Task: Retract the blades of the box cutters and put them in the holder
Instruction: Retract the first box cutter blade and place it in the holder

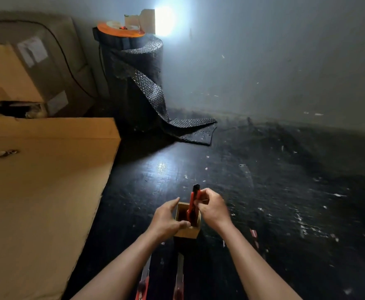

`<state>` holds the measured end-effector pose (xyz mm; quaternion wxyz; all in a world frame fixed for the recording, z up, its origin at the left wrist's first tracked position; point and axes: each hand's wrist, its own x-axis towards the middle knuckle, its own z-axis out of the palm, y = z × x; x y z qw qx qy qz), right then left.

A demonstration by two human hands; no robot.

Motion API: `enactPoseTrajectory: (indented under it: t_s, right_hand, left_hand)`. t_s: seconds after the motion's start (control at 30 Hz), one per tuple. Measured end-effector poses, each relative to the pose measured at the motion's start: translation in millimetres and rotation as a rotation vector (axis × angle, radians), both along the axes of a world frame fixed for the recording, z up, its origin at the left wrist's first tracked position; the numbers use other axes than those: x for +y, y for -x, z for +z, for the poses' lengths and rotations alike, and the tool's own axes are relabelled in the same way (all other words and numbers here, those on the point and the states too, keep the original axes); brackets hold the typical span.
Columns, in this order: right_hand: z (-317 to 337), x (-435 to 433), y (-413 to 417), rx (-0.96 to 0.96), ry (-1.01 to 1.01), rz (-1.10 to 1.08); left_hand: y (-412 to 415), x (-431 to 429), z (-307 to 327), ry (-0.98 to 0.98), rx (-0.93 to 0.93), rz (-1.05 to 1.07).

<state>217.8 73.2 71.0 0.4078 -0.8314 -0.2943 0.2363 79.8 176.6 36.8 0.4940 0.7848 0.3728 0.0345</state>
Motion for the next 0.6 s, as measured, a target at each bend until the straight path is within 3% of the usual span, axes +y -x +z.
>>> enactPoseTrajectory:
  t_s: [0.2,0.6]
  right_hand:
    - [-16,0,-3,-0.043,0.114,0.004]
    - [-12,-5,0,-0.139,0.145,0.006]
  left_hand:
    - [1,-3,-22,0.021,-0.030,0.027]
    - [3,-6,-12,-0.040,-0.021,0.025]
